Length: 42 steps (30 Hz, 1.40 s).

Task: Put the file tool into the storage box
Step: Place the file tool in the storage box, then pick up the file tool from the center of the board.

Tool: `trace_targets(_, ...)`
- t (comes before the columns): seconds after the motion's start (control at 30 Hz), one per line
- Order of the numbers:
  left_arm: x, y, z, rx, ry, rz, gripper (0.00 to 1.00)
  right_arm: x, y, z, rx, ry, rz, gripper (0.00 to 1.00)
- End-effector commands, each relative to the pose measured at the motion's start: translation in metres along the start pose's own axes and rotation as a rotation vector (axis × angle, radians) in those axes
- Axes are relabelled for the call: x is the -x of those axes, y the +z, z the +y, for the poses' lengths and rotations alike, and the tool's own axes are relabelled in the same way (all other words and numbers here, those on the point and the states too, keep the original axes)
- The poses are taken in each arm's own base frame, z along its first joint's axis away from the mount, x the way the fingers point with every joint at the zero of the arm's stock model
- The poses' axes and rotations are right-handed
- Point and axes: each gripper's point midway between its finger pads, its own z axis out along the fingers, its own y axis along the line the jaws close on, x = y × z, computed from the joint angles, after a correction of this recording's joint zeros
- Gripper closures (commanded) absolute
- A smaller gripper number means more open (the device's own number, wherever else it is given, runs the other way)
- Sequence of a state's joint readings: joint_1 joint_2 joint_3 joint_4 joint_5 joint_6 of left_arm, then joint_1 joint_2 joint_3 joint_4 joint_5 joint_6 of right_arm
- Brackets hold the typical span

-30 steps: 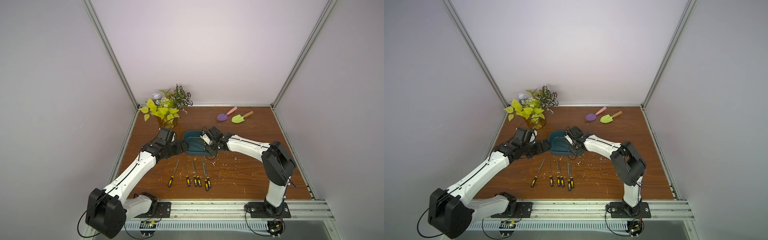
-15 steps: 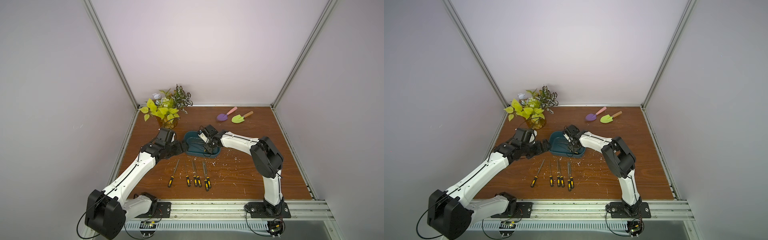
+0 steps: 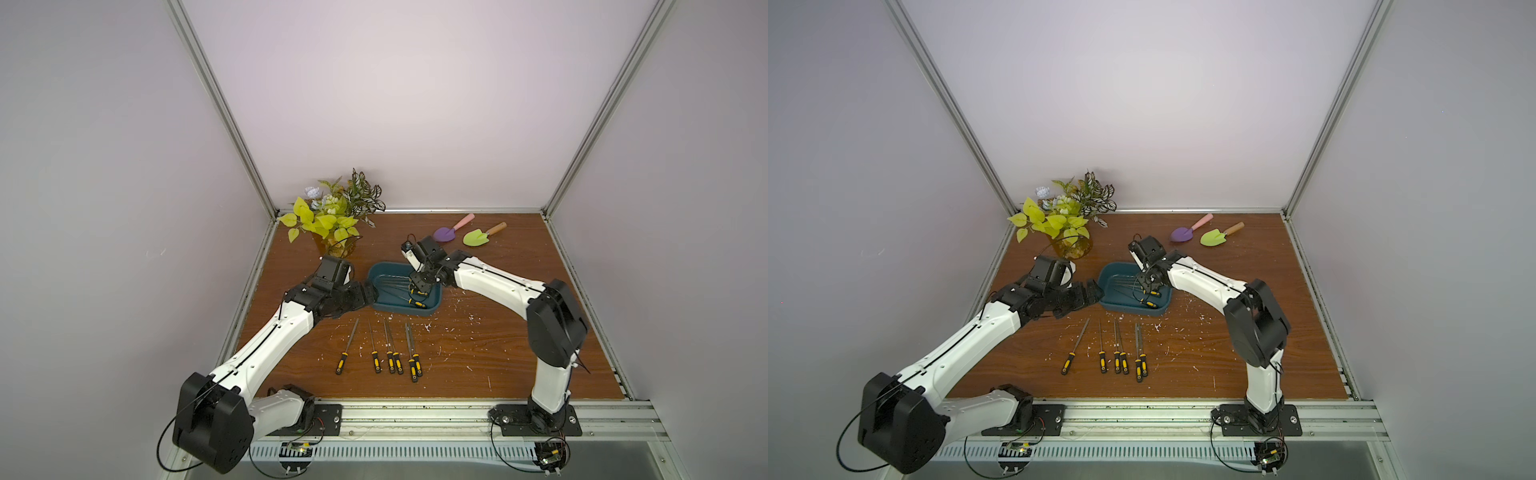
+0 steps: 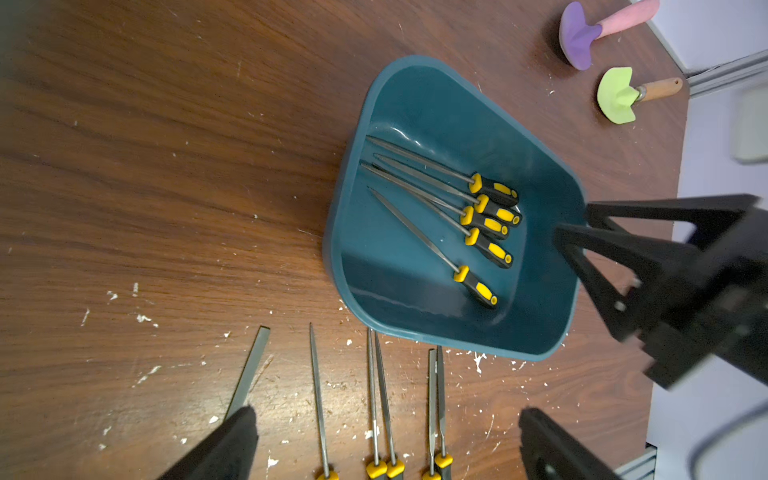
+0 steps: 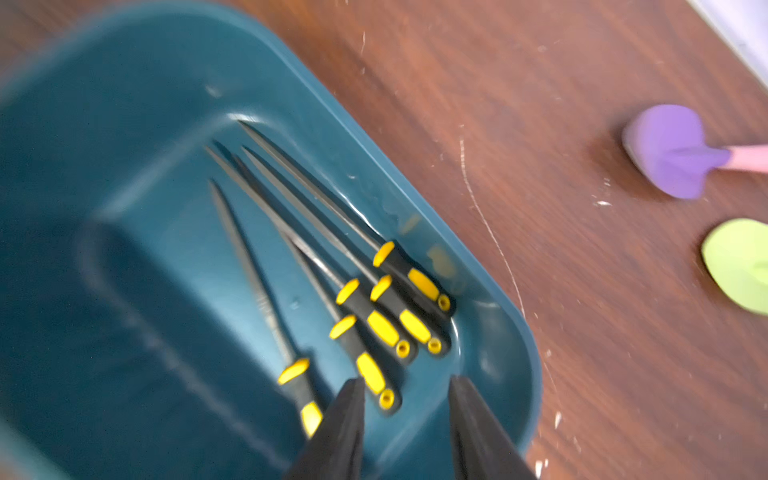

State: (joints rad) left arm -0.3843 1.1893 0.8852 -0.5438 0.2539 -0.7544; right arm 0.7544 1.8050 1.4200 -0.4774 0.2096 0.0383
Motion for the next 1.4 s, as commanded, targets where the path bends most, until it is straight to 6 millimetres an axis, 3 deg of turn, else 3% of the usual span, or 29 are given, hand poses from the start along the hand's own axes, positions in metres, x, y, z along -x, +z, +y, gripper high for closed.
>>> trace_targets(0.0, 0.0, -0.001, -0.005, -0.006, 0.017, 0.012, 0.0, -0.006, -0.043, 0.013, 0.068, 0.194, -0.07, 0.58)
trace_targets(0.2, -0.009, 0.003, 0.002, 0.004, 0.001, 0.033, 0.0, -0.053, -0.082, 0.052, 0.195, 0.402, -0.121, 0.56)
trace_targets(0.3, -0.014, 0.003, 0.006, 0.006, -0.017, 0.041, 0.0, -0.083, -0.094, 0.083, 0.285, 0.487, -0.115, 0.56)
trace_targets(0.47, -0.029, 0.006, 0.018, 0.024, -0.044, 0.058, 0.0, -0.138, -0.093, 0.127, 0.379, 0.552, -0.042, 0.56)
trace_targets(0.63, -0.041, 0.009, 0.028, 0.038, -0.065, 0.077, 0.0, -0.17, -0.086, 0.152, 0.376, 0.506, 0.04, 0.55)
trace_targets(0.77, -0.044, 0.007, 0.03, 0.035, -0.078, 0.073, 0.0, -0.182, -0.076, 0.162, 0.355, 0.463, 0.096, 0.54)
trace_targets(1.37, -0.044, 0.002, 0.026, 0.016, -0.084, 0.062, 0.0, -0.19, -0.042, 0.164, 0.205, 0.39, 0.204, 0.53)
